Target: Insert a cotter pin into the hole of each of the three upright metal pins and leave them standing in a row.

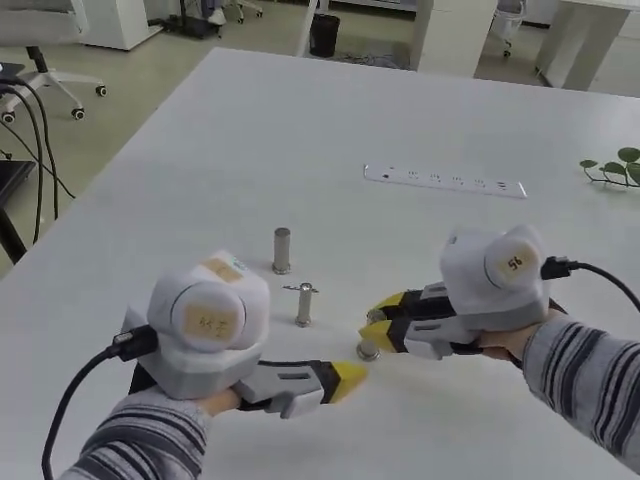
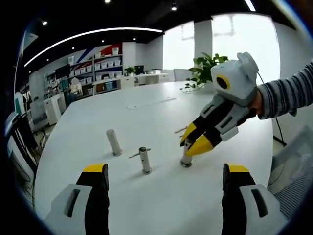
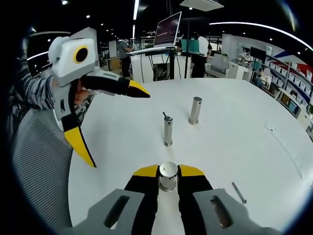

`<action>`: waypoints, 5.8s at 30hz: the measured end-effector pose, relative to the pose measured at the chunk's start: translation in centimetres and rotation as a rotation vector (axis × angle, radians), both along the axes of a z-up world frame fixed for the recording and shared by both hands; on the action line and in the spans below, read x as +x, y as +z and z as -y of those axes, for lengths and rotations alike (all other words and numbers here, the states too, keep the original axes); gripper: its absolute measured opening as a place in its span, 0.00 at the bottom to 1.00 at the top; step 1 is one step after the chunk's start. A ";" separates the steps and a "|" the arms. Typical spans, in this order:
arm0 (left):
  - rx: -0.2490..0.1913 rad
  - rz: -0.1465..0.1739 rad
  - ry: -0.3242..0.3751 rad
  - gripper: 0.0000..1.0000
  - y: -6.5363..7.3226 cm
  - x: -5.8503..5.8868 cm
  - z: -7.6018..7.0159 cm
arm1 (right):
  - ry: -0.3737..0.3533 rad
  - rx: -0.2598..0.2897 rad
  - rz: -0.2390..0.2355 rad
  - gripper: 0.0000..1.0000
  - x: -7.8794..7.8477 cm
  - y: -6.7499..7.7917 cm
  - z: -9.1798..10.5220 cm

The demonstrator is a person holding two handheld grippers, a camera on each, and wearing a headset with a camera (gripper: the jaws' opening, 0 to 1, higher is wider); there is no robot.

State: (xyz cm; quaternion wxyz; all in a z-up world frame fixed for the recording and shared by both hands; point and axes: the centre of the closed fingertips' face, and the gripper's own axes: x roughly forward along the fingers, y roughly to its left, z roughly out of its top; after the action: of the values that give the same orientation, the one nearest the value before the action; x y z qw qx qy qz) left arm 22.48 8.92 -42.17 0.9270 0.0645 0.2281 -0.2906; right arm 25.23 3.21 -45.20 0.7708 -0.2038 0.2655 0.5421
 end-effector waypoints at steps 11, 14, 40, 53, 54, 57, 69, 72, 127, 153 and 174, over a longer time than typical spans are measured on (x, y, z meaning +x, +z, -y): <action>-0.001 0.000 0.005 0.96 0.0 0.0 0.0 | 0.040 -0.047 0.028 0.19 -0.7 0.3 1.7; -0.006 -0.001 0.009 0.96 0.0 0.0 0.0 | 0.029 -0.070 0.033 0.19 -0.3 0.4 2.9; -0.008 -0.022 0.001 0.96 -0.4 -0.3 0.2 | -0.058 -0.315 -0.010 0.16 5.3 -2.6 9.7; -0.011 -0.029 -0.014 0.95 -0.5 -0.3 0.6 | -0.053 -0.340 -0.052 0.11 6.3 -3.7 9.8; -0.012 -0.029 -0.015 0.95 -0.5 -0.2 0.6 | -0.050 -0.342 -0.052 0.11 6.3 -3.7 9.8; -0.011 -0.031 -0.018 0.95 -0.5 -0.3 0.7 | -0.029 -0.353 -0.057 0.08 6.3 -3.7 9.7; -0.021 -0.033 -0.033 0.93 -0.4 -0.4 1.1 | 0.030 -0.415 -0.046 0.00 5.8 -3.9 9.2; -0.022 -0.029 -0.036 0.92 -0.3 -0.5 1.1 | 0.040 -0.425 -0.025 0.00 5.8 -3.9 9.2; -0.265 -0.176 -0.173 0.26 -0.2 -3.3 5.5 | 0.295 -0.328 0.336 0.00 -7.1 1.2 3.1; -0.432 -0.269 -0.204 0.00 0.3 -4.5 7.1 | 0.296 -0.299 0.370 0.00 -7.5 2.2 2.0; -0.214 -0.090 -0.385 0.00 0.9 -5.6 8.2 | 0.273 -0.295 0.280 0.02 -7.6 1.7 3.4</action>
State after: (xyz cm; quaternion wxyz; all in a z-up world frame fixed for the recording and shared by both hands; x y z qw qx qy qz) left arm 16.85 0.74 -41.30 0.8450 -0.0048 0.2205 -0.4872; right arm 17.62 -0.21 -43.54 0.6814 -0.4215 0.2024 0.5631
